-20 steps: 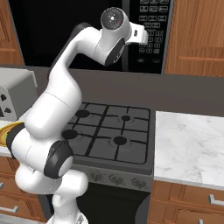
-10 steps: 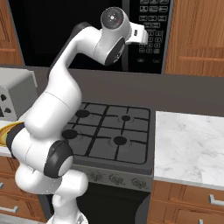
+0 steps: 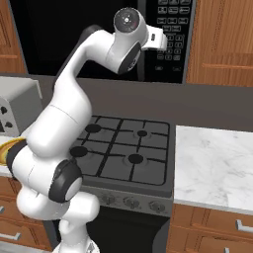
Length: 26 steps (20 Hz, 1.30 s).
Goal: Pick the chicken drumstick from the counter and place it in the microwave. Then turn on the microwave.
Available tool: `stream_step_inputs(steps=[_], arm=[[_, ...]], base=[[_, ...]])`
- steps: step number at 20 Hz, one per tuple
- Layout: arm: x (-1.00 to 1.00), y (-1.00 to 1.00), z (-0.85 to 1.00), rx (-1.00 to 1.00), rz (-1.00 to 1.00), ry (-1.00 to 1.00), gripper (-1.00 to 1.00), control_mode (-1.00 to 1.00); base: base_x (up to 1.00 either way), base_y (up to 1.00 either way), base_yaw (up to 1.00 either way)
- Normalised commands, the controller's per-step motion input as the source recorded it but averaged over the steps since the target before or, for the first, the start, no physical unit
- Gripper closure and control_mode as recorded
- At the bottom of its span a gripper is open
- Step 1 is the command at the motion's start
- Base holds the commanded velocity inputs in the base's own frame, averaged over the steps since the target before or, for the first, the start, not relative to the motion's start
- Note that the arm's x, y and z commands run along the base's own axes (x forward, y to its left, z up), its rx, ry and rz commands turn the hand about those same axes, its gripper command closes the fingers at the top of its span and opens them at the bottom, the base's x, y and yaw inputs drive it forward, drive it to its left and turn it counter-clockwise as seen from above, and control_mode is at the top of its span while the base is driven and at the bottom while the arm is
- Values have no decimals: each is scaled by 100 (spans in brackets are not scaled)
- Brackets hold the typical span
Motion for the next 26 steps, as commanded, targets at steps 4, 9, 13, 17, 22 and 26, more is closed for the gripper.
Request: stream_step_inputs(steps=[4,9,13,17,22,26], arm=[[-45,6,0,0,0,-8,100,-100],[-58,8,3,-1,-3,-12,100,-100],[-55,12,6,-1,-5,-13,100,-100],[-51,14,8,-2,-5,-13,100,-100],[-58,18,7,-2,-6,-11,100,-100],[-62,20,8,-1,-11,-1,100,-100]], base=[[0,0,0],[0,0,0],[0,0,0],[0,0,0],[0,0,0],[0,0,0]])
